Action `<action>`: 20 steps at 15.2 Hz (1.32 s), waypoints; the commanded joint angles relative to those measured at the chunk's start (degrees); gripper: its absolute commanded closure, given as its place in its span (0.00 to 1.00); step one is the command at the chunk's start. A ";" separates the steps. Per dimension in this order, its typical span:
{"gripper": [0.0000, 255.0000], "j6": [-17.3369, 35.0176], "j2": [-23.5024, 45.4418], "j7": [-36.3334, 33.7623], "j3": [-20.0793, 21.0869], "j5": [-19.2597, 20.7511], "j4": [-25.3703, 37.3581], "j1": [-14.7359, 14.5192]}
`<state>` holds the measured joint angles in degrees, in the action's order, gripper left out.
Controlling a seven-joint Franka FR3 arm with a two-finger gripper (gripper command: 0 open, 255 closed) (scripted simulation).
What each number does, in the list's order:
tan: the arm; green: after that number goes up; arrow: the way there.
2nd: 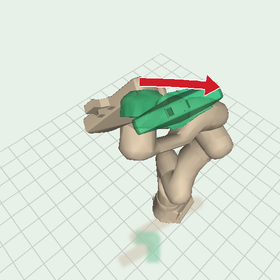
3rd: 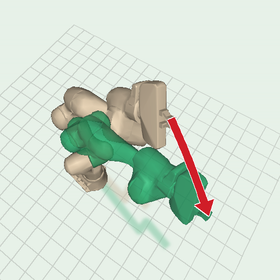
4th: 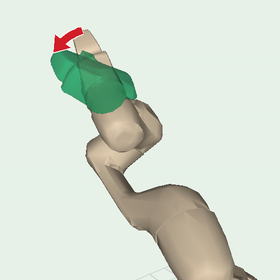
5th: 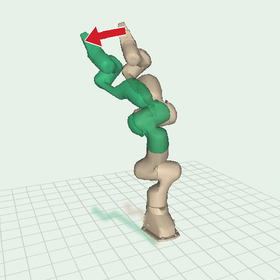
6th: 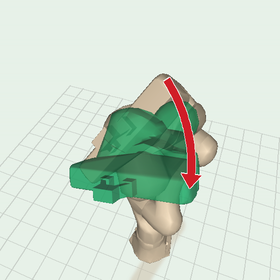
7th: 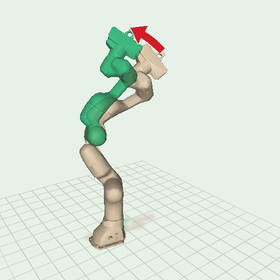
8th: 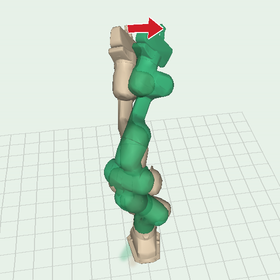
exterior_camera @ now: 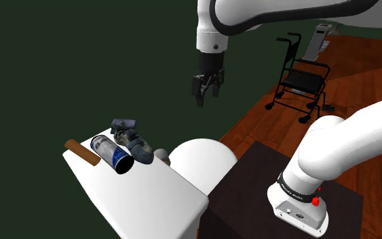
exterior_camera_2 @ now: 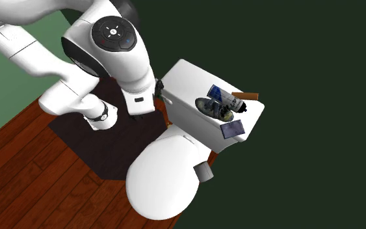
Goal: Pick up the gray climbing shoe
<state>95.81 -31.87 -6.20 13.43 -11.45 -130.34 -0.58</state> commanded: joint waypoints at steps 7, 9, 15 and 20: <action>0.00 8.81 13.75 -12.26 8.46 0.91 8.36 0.20; 0.00 10.51 17.78 -15.63 10.39 2.27 11.30 0.26; 0.00 13.79 31.16 -26.52 15.07 9.21 22.18 -0.55; 0.00 13.65 43.51 -35.43 16.46 17.16 34.11 -3.83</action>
<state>109.99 8.76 -39.71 29.73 3.82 -99.49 -3.59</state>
